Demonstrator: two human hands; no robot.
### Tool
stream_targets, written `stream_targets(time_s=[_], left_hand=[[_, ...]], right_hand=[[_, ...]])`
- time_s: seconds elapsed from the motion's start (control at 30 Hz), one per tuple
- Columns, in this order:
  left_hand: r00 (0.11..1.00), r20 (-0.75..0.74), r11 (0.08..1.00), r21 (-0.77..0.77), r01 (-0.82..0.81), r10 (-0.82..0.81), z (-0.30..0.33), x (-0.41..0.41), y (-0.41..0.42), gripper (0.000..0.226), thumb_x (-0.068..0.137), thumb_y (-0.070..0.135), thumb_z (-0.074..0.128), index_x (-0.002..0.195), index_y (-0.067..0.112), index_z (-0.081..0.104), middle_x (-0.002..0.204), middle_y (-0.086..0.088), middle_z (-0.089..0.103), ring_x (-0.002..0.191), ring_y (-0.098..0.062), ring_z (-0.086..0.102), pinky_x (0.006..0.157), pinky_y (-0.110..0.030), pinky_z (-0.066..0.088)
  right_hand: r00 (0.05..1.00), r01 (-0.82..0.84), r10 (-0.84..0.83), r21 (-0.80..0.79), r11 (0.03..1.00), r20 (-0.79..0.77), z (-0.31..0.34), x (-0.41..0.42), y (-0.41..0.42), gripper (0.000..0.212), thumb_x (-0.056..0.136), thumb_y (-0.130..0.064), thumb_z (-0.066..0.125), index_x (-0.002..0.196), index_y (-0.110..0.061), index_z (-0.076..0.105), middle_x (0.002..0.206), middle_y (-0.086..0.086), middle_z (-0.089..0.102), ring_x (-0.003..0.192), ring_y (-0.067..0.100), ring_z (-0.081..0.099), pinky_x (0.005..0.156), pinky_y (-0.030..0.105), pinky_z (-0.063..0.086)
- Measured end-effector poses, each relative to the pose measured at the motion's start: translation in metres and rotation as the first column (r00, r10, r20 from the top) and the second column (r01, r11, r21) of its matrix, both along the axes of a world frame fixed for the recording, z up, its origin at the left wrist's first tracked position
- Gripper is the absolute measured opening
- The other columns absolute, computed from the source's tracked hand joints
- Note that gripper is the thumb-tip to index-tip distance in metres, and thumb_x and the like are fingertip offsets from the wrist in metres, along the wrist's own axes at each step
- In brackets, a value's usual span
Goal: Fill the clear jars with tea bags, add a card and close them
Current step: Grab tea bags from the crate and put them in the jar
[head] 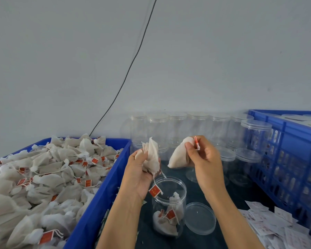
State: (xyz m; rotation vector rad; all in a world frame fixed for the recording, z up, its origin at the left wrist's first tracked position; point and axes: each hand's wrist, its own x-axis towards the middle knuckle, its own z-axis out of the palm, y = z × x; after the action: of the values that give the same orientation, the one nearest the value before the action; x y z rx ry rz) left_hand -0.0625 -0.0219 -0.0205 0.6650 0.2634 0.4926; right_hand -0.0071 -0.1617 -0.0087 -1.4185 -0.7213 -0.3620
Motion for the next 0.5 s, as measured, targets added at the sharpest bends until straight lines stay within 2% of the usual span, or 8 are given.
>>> stream_targets(time_s=[0.1, 0.2, 0.23, 0.33, 0.4, 0.43, 0.47, 0.5], left_hand=[[0.998, 0.008, 0.998, 0.024, -0.056, 0.056, 0.002, 0.000, 0.004, 0.016, 0.094, 0.005, 0.054, 0.110, 0.006, 0.054, 0.129, -0.019, 0.054, 0.106, -0.030, 0.057, 0.066, -0.035, 0.051], [0.997, 0.076, 1.000, 0.011, -0.014, 0.014, 0.002, -0.001, 0.005, 0.011, 0.096, 0.005, 0.052, 0.105, 0.002, 0.057, 0.127, -0.020, 0.055, 0.100, -0.028, 0.059, 0.060, -0.033, 0.057], [0.996, 0.091, 1.000, -0.001, 0.002, -0.002, 0.002, -0.002, 0.005, 0.015, 0.096, 0.004, 0.051, 0.109, 0.001, 0.056, 0.127, -0.021, 0.055, 0.101, -0.029, 0.060, 0.062, -0.036, 0.058], [0.993, 0.111, 0.997, -0.069, 0.045, -0.037, 0.003, -0.003, 0.004, 0.033, 0.093, -0.001, 0.046, 0.126, -0.002, 0.046, 0.132, -0.025, 0.050, 0.114, -0.037, 0.056, 0.080, -0.048, 0.054], [0.993, 0.097, 0.995, -0.060, 0.077, -0.071, 0.004, -0.003, 0.002, 0.028, 0.092, -0.003, 0.044, 0.120, -0.003, 0.049, 0.132, -0.028, 0.051, 0.120, -0.039, 0.054, 0.094, -0.050, 0.050], [0.993, 0.078, 0.996, -0.023, 0.088, -0.086, 0.004, -0.003, 0.001, 0.025, 0.093, -0.004, 0.044, 0.117, -0.003, 0.052, 0.129, -0.027, 0.054, 0.119, -0.037, 0.056, 0.094, -0.046, 0.052], [0.994, 0.058, 0.995, 0.026, 0.096, -0.098, 0.003, -0.003, 0.000, 0.025, 0.094, -0.004, 0.046, 0.117, -0.003, 0.053, 0.123, -0.025, 0.058, 0.112, -0.034, 0.061, 0.085, -0.040, 0.057], [0.993, 0.041, 0.992, 0.072, 0.103, -0.106, 0.002, -0.002, -0.001, 0.026, 0.093, -0.004, 0.049, 0.119, -0.003, 0.054, 0.115, -0.023, 0.062, 0.100, -0.030, 0.065, 0.069, -0.033, 0.060]], right_hand=[[0.996, 0.081, -0.073, -0.203, 0.976, 0.046, -0.004, 0.009, -0.003, 0.017, 0.094, -0.022, 0.058, 0.079, -0.030, 0.054, 0.079, -0.014, 0.059, 0.073, 0.001, 0.056, 0.062, 0.015, 0.046], [1.000, 0.022, -0.012, -0.592, 0.806, 0.021, -0.009, 0.011, -0.004, 0.003, 0.095, -0.030, 0.057, 0.097, -0.027, 0.058, 0.091, -0.015, 0.060, 0.083, -0.003, 0.057, 0.072, 0.016, 0.049], [1.000, -0.002, 0.009, -0.659, 0.752, 0.008, -0.012, 0.011, -0.003, 0.010, 0.095, -0.029, 0.057, 0.105, -0.027, 0.058, 0.094, -0.016, 0.060, 0.086, -0.002, 0.057, 0.073, 0.016, 0.049], [1.000, -0.024, 0.023, -0.672, 0.740, -0.010, -0.016, 0.006, 0.001, 0.024, 0.096, -0.025, 0.056, 0.119, -0.029, 0.054, 0.105, -0.014, 0.059, 0.096, 0.000, 0.057, 0.083, 0.018, 0.049], [0.997, -0.069, 0.079, -0.644, 0.762, -0.013, -0.016, 0.004, 0.005, 0.020, 0.094, -0.031, 0.059, 0.113, -0.033, 0.055, 0.105, -0.016, 0.061, 0.096, -0.002, 0.058, 0.088, 0.020, 0.049], [0.992, -0.118, 0.122, -0.618, 0.777, -0.035, -0.017, 0.002, 0.008, 0.018, 0.092, -0.036, 0.062, 0.109, -0.034, 0.056, 0.102, -0.017, 0.062, 0.093, -0.004, 0.058, 0.086, 0.019, 0.050], [0.987, -0.154, 0.153, -0.591, 0.792, -0.052, -0.017, 0.000, 0.010, 0.020, 0.088, -0.040, 0.065, 0.106, -0.035, 0.055, 0.100, -0.017, 0.063, 0.091, -0.005, 0.059, 0.082, 0.018, 0.050], [0.986, -0.160, 0.159, -0.570, 0.806, -0.052, -0.018, -0.002, 0.013, 0.024, 0.086, -0.043, 0.067, 0.104, -0.035, 0.054, 0.099, -0.017, 0.063, 0.090, -0.005, 0.059, 0.079, 0.016, 0.049]])
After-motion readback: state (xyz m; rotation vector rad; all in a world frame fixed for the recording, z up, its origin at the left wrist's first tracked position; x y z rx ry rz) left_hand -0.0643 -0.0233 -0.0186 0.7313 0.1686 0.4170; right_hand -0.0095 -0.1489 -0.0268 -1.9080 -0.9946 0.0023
